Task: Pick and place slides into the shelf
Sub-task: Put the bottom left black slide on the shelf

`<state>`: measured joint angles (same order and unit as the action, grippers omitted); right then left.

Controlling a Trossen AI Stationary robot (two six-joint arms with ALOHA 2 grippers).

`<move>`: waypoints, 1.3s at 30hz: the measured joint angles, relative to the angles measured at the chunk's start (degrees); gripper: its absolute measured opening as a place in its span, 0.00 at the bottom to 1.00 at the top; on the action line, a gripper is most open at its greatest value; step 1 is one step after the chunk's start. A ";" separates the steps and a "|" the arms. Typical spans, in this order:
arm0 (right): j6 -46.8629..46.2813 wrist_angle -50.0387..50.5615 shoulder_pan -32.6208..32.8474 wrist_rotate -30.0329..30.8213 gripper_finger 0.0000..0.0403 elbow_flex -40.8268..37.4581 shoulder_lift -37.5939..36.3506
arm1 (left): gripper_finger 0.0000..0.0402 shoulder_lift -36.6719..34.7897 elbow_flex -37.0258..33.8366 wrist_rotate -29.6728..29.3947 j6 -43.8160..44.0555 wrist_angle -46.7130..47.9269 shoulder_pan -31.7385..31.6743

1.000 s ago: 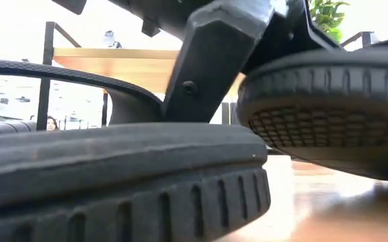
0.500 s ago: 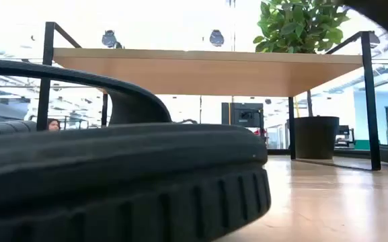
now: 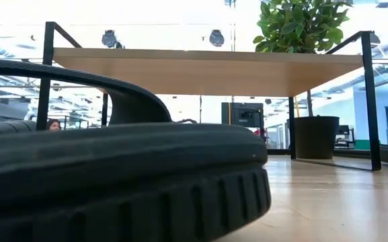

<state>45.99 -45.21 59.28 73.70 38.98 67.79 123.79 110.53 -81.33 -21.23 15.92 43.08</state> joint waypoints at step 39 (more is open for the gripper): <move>1.67 -1.72 3.57 4.24 0.00 0.00 0.00 | 0.00 1.19 0.23 -8.70 -11.31 -14.34 -14.98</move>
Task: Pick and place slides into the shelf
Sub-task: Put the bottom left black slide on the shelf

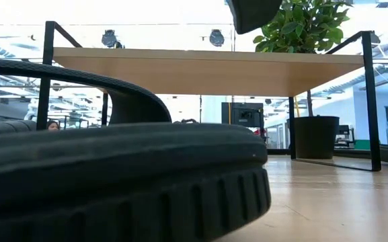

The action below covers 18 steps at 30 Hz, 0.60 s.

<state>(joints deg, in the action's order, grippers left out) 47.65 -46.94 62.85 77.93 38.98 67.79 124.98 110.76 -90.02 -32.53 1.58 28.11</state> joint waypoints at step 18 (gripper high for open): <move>-0.45 0.00 0.00 -0.20 0.00 -0.02 0.02 | 0.00 4.14 0.00 0.09 -0.48 3.56 -1.92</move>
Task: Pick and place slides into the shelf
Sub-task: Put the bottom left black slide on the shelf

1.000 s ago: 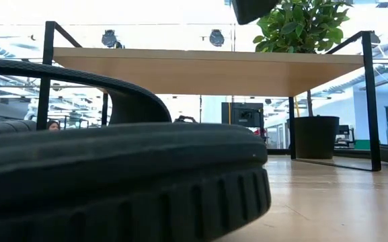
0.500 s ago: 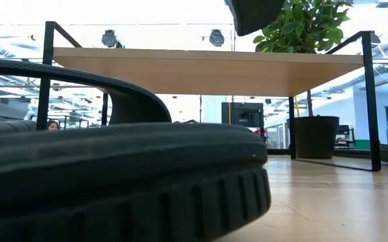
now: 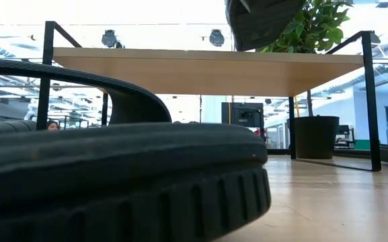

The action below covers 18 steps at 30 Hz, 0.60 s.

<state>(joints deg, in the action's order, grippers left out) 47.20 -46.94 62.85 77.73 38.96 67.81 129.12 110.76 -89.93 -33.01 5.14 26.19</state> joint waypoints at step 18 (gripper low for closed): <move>-1.09 0.02 -0.02 0.00 0.00 0.00 0.00 | 0.00 -0.89 0.00 0.65 -1.24 5.46 1.52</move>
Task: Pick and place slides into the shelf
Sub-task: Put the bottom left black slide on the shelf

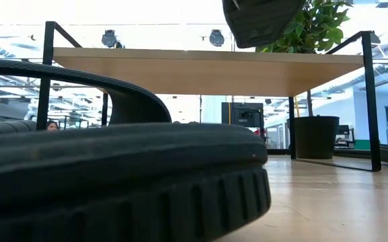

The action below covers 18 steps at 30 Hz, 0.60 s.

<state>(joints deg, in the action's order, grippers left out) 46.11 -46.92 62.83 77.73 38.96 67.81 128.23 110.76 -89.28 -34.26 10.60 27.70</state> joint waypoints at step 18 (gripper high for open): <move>-0.02 0.13 0.04 -0.72 0.00 -0.02 0.04 | 0.00 -24.22 0.02 67.48 13.15 21.10 -7.20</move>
<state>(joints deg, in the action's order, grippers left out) 46.09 -46.79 62.87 77.01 38.94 67.85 104.02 110.78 -21.80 -21.11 31.70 20.50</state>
